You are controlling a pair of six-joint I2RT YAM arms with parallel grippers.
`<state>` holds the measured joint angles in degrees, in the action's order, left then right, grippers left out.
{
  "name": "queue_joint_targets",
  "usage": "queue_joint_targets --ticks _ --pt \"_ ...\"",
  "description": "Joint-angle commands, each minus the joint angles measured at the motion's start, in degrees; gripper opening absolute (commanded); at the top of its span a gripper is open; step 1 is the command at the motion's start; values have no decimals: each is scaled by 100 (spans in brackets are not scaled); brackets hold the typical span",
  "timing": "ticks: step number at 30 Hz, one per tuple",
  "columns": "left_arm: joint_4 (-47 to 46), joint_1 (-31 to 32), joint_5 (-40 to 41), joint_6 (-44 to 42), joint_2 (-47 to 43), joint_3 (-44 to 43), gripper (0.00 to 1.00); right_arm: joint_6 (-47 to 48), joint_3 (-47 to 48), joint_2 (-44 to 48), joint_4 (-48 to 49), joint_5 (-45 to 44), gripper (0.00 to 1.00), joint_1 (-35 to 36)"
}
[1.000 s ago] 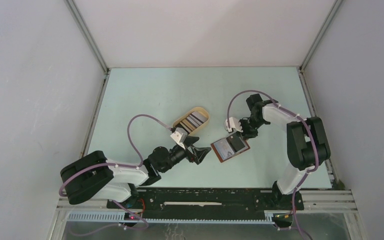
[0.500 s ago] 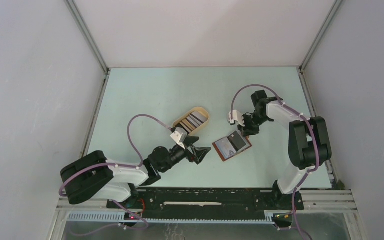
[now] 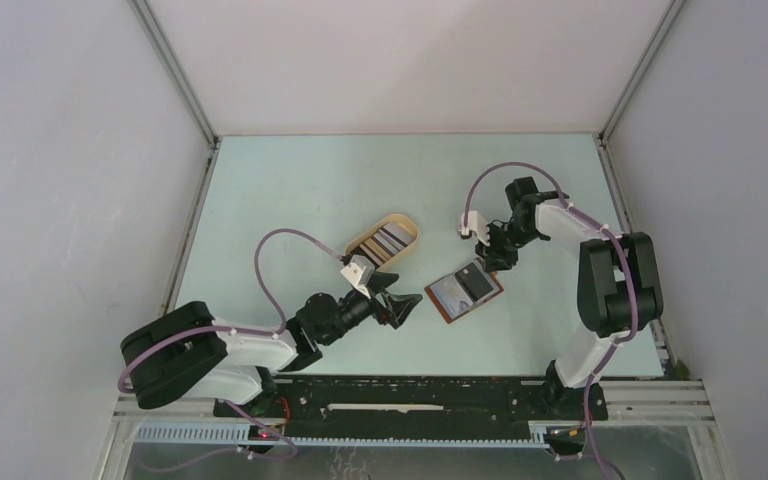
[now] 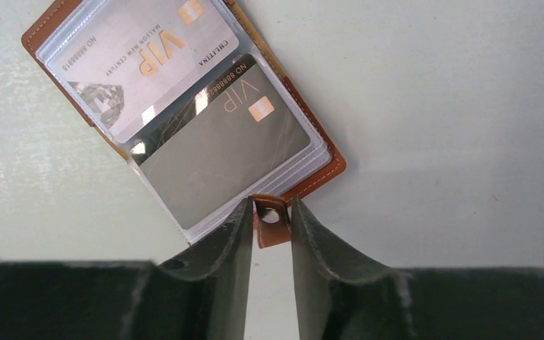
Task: Put the credit cards into the card holder
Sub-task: Close the card holder at the center of the board.
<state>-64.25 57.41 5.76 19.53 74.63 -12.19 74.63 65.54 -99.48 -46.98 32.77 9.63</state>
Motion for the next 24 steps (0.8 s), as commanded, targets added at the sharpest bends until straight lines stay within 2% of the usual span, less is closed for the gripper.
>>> queue_joint_targets --ticks 1,8,17,20,24 --pt "-272 -19 -35 -21 34 -53 82 -166 210 22 -90 298 39 -39" --pt "-277 -19 -16 0 2 -35 82 -281 205 491 -253 656 50 -66" --pt "-267 -15 132 617 -176 125 82 -641 92 1901 -495 1675 51 -62" --pt "-233 -17 120 1017 -323 208 82 -1106 -5 2569 -343 2052 51 -66" --pt "18 -19 82 1472 -603 212 81 -2044 -32 2989 -220 2257 53 -61"
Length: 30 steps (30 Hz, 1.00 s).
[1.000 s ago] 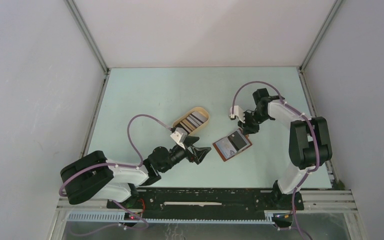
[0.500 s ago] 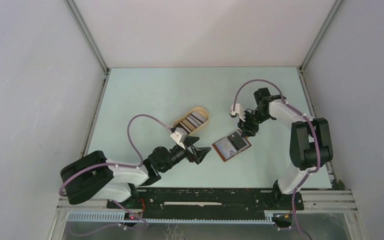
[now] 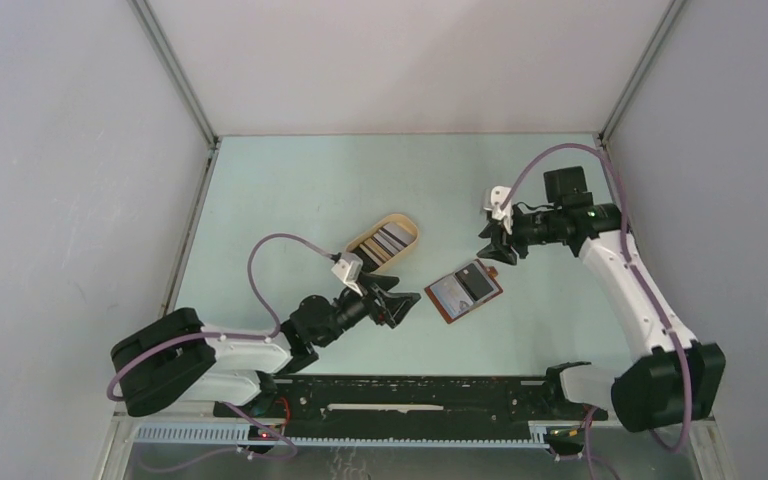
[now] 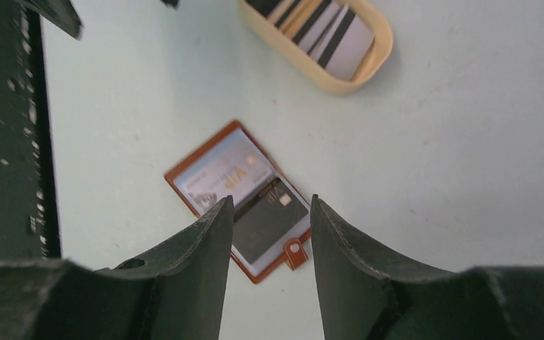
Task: Put the credit cards into the card holder
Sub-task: Close the card holder at the center of the board.
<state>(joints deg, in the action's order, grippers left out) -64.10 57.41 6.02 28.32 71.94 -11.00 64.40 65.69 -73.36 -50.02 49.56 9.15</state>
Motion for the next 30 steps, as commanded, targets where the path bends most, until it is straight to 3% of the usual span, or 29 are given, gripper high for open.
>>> queue_joint_targets --ticks 1,3,5,9,13,16,23,30 --pt "166 -19 48 690 -408 65 81 -1300 -48 405 83 620 55 -18" --pt "592 -19 71 887 -592 -37 80 -1722 -48 350 -39 779 65 -18" --pt "1081 -4 108 1116 -732 -144 79 -1743 -18 149 -329 1041 68 -18" --pt "1523 137 383 1499 -909 -172 78 -1812 58 -202 -513 805 66 -18" --pt "1794 337 751 1777 -831 -248 75 -2575 -133 -139 290 -172 63 -17" --pt "1892 475 947 2024 -544 -408 71 -3007 -321 -224 785 -1082 63 -18" --pt "1944 574 1198 2664 496 -800 65 -3123 -305 -1018 822 -2446 61 -26" --pt "1962 570 1111 3225 1457 -1263 63 -3241 -57 -1937 467 -2538 51 -116"
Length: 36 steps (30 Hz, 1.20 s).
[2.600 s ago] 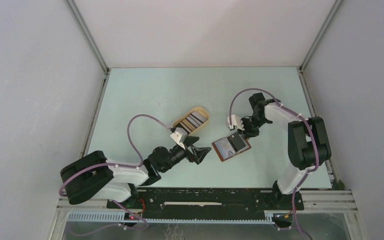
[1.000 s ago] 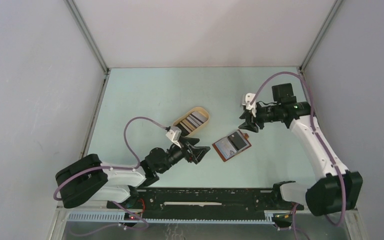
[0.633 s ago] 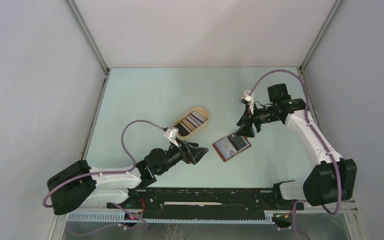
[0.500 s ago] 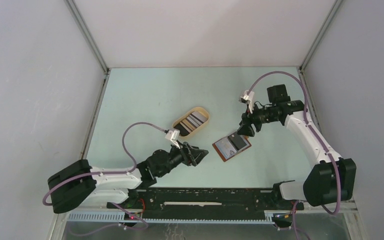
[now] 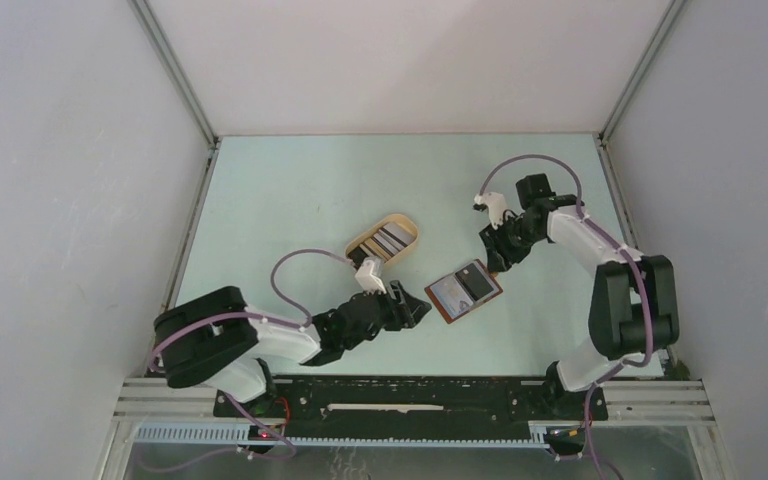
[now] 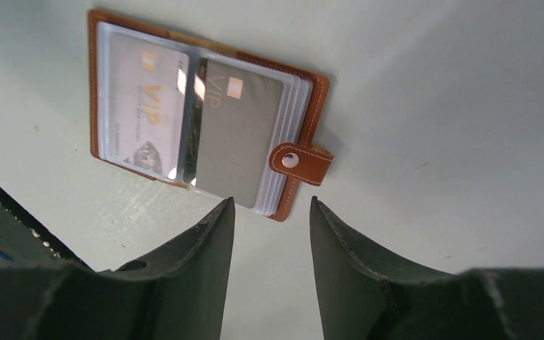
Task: Put the credit cards into the card holder
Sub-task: Close the card holder at the center of the board.
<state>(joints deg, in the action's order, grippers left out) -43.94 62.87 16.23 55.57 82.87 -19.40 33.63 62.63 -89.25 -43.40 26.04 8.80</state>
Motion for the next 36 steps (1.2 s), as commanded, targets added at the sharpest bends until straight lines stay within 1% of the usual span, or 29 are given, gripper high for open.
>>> queue_joint_targets --ticks 1,4,10,16,24,36 --pt "-53 23 67 562 470 -473 63 -168 299 -473 -287 -115 49 -100" --pt "-62 23 39 785 686 -544 64 -202 380 -777 -417 17 46 -124" --pt "-79 23 76 1212 1005 -625 66 -325 443 -1080 -421 -9 46 -184" --pt "-147 23 -63 1638 1449 -820 67 -400 507 -1384 -444 32 46 -263" --pt "-127 23 -33 2090 1759 -905 68 -400 632 -1741 -623 165 47 -290" --pt "628 -10 16 2608 1935 -1146 70 -366 776 -2135 -932 495 46 -292"
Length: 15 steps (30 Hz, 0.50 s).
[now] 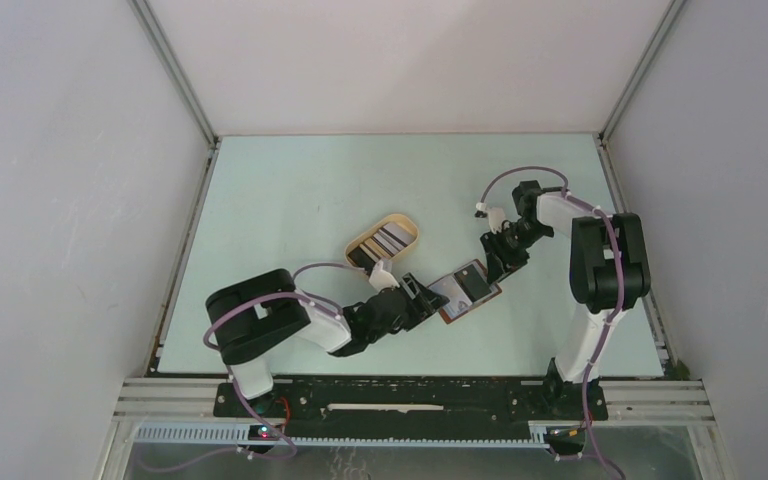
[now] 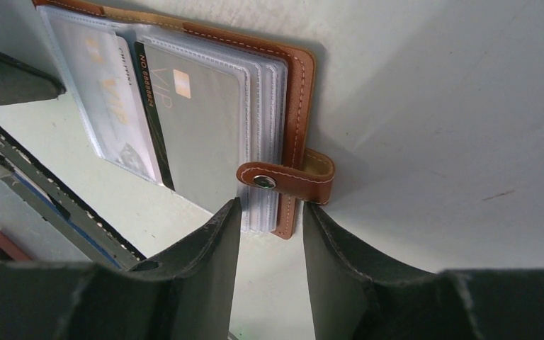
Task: Put the credit cards into the card holder
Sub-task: Close the card holder at the center of the board.
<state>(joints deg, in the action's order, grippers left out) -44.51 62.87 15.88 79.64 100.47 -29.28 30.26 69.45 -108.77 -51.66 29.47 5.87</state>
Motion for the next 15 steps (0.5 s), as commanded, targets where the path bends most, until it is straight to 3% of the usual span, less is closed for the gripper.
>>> queue_joint_targets --ticks 1,10,15 --pt "746 -11 55 240 197 -189 70 -25 95 -188 -114 158 46 2" --pt "1019 -87 -54 445 463 -366 72 -27 104 -206 -156 173 46 11" --pt "676 -159 -120 336 605 -366 72 -24 104 -197 -159 157 46 44"
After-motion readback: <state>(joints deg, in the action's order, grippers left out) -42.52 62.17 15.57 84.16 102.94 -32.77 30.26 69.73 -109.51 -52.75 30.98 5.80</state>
